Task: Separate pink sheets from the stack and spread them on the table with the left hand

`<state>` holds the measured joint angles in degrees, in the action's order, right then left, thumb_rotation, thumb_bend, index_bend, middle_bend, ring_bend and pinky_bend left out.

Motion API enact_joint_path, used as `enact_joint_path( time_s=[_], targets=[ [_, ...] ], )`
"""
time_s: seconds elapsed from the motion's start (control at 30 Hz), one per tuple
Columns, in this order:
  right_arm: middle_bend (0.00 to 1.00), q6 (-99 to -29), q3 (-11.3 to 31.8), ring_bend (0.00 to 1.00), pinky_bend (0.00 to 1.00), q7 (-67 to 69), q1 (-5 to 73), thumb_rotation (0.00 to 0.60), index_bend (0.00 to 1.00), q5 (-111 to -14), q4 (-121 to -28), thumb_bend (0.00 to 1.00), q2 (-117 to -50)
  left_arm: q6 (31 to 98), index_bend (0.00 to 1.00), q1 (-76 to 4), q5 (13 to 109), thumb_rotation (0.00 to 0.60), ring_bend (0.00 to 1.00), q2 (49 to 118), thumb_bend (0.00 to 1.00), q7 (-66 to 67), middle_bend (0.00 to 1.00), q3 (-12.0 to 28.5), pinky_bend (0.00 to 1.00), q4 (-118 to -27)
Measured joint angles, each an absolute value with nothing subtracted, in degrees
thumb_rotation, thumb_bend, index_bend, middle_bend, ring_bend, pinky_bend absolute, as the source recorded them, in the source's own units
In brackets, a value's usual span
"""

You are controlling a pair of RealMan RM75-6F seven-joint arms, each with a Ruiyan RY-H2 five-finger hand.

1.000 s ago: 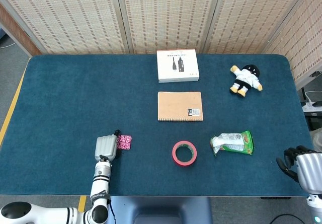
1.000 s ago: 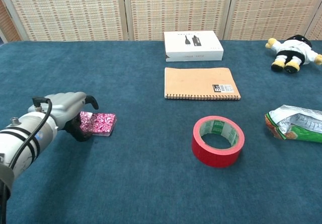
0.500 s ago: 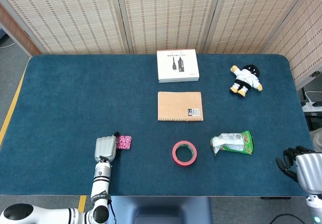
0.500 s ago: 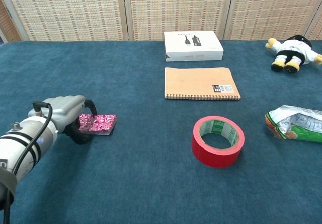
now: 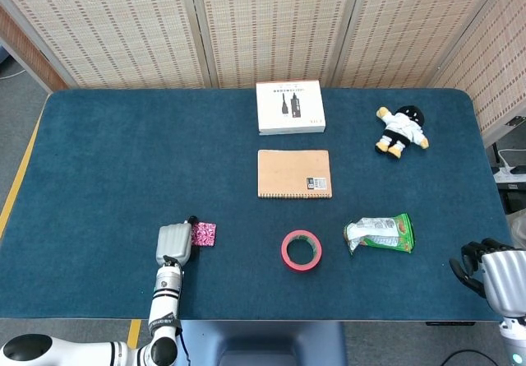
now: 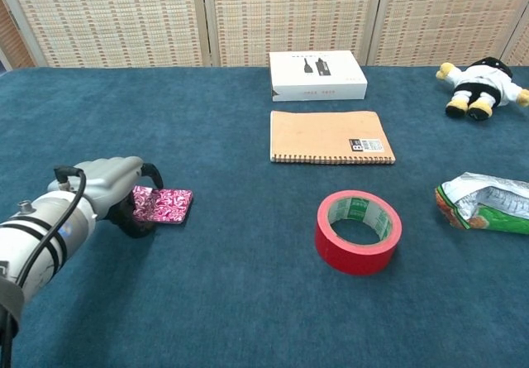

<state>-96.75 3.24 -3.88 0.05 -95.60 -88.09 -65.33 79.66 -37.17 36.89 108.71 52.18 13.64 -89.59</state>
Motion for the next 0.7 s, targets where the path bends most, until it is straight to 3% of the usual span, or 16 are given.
enact_joint_path(
  time_s=[0.7],
  targets=[
    [0.79, -96.32, 3.08, 0.66, 0.84, -4.03, 0.31, 0.600, 0.85, -95.78, -88.16, 0.17, -65.37, 78.37, 0.23, -38.34, 36.28, 0.600, 1.00, 107.64, 0.34, 53.07, 1.00, 14.51, 1.00, -91.00]
  ],
)
